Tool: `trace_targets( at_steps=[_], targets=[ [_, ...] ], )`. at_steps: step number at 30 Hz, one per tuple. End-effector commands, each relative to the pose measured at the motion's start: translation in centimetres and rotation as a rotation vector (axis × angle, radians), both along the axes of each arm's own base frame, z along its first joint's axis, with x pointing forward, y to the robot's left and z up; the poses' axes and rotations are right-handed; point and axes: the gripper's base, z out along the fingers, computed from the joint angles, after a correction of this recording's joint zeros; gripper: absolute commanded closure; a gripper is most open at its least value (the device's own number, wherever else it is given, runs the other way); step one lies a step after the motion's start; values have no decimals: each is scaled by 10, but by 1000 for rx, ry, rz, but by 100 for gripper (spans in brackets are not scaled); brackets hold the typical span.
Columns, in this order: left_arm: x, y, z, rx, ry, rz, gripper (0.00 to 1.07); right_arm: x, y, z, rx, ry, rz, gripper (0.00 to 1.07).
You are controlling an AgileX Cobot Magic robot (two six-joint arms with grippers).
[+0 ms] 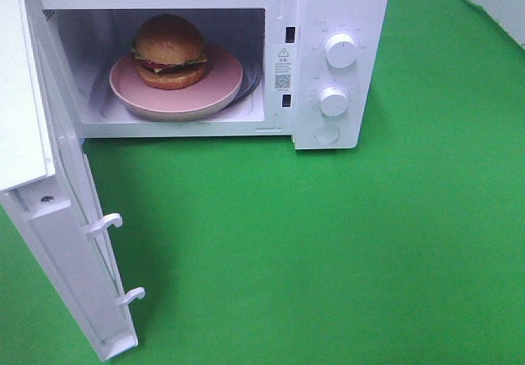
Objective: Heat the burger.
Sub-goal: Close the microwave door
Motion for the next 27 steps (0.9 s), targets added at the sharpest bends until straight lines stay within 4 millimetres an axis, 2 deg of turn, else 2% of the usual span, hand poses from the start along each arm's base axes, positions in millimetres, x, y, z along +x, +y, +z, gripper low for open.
trace_targets(
  at_steps=[1, 5, 10, 27],
  targets=[
    [0, 0, 0, 1, -8, 2, 7, -3, 0, 0, -6, -42, 0, 31],
    [0, 5, 0, 107, -8, 13, 7, -3, 0, 0, -6, -42, 0, 31],
    [0, 8, 0, 156, -13, 28, 7, -3, 0, 0, -6, -42, 0, 31],
    [0, -1, -1, 58, -9, -40, 7, -3, 0, 0, -6, -42, 0, 31]
  ],
)
